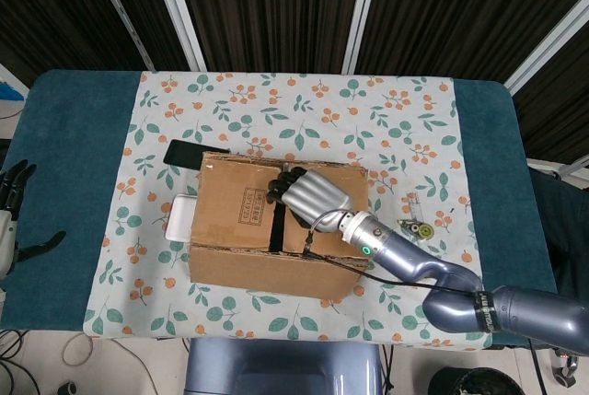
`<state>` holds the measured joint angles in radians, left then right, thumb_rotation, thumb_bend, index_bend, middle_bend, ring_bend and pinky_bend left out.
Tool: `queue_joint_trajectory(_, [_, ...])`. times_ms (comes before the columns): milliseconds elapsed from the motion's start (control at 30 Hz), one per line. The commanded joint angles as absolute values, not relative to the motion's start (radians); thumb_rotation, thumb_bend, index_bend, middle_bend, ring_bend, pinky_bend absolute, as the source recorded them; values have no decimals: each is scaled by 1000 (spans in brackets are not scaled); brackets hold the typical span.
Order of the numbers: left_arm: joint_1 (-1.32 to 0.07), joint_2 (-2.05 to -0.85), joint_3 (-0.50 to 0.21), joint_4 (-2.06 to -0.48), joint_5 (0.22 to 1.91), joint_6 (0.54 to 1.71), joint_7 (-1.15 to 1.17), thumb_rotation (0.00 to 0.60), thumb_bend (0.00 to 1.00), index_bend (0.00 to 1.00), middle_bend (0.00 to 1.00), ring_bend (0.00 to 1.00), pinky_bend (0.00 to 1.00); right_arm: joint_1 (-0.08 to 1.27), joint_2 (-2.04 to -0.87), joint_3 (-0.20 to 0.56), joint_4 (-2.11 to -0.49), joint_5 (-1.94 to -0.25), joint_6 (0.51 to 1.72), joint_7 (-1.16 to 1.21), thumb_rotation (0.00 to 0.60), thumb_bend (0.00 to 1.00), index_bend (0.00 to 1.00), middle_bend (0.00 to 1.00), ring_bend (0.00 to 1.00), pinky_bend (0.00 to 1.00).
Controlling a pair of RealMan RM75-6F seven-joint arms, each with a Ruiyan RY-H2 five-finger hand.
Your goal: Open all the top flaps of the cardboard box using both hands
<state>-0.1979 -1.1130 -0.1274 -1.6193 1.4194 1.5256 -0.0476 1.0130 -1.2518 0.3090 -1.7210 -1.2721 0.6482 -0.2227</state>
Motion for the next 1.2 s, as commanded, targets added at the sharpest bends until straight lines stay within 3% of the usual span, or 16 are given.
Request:
queue_joint_trajectory(33, [-197, -1113, -129, -1619, 1417, 1522, -53, 600, 70, 46, 35, 61, 171, 1032, -1272, 296, -1709, -1261, 637, -239, 600, 1000, 361, 280, 210, 250])
queue_joint_trajectory(567, [-194, -1109, -138, -1625, 1407, 1500, -80, 600, 70, 46, 36, 39, 182, 1094, -1339, 236, -1648, -1284, 622, -286, 600, 1000, 457, 369, 210, 250])
queue_joint_trajectory(1000, [-191, -1103, -139, -1642, 1417, 1493, -88, 600, 70, 46, 36, 22, 182, 1111, -1309, 195, -1623, -1368, 646, -324, 600, 1000, 594, 441, 236, 249])
queue_joint_trajectory(1200, [-189, -1100, -139, -1649, 1420, 1491, -91, 600, 70, 46, 36, 22, 182, 1105, -1287, 181, -1631, -1373, 656, -333, 600, 1000, 613, 443, 236, 249])
